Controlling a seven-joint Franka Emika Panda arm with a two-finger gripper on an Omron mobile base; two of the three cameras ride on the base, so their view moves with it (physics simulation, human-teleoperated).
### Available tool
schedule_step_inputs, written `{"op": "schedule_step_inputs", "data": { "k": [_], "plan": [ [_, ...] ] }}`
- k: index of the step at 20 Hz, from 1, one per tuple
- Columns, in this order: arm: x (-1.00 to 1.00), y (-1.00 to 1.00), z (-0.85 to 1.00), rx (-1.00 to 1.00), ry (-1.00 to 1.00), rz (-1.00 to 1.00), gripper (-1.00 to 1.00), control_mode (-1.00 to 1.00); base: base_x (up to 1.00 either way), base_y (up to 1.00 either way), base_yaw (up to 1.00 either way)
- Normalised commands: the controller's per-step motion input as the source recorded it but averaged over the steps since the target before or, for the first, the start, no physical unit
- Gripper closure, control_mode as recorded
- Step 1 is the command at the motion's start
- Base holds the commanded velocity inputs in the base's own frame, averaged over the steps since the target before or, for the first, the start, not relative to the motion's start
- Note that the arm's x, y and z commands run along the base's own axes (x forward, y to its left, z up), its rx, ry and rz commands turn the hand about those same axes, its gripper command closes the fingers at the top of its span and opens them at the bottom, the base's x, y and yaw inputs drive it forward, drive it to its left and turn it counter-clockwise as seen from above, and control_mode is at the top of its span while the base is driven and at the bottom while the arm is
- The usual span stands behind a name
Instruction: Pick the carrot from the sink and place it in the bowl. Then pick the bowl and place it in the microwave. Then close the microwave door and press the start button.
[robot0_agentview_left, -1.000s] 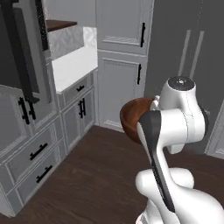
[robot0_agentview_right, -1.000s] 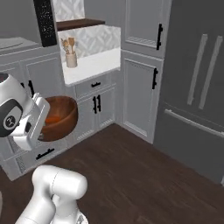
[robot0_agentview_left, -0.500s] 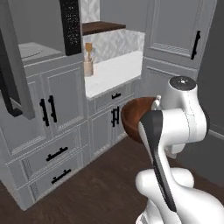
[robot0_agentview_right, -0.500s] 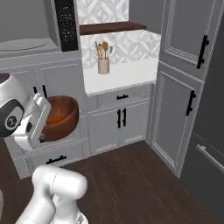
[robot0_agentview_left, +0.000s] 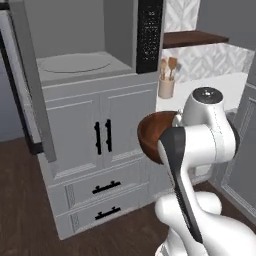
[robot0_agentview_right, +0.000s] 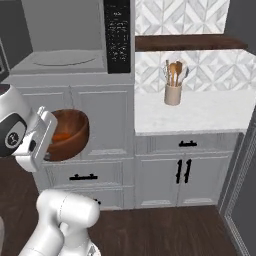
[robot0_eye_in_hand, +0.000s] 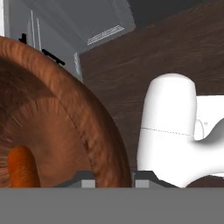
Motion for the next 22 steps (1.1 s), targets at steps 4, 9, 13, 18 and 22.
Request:
{"op": "schedule_step_inputs", "data": {
  "k": [4, 9, 13, 18, 22],
  "plan": [
    [0.0, 0.0, 0.0, 0.0, 0.0, 0.0, 1.0, 1.0, 0.99, -0.13, 0.46],
    [0.0, 0.0, 0.0, 0.0, 0.0, 0.0, 1.0, 1.0, 0.5, -0.01, 0.21],
    [0.0, 0.0, 0.0, 0.0, 0.0, 0.0, 1.0, 1.0, 0.55, 0.05, 0.01],
    [0.0, 0.0, 0.0, 0.0, 0.0, 0.0, 1.0, 1.0, 0.18, 0.27, 0.06],
    [0.0, 0.0, 0.0, 0.0, 0.0, 0.0, 1.0, 1.0, 0.01, 0.0, 0.25]
  ]
}}
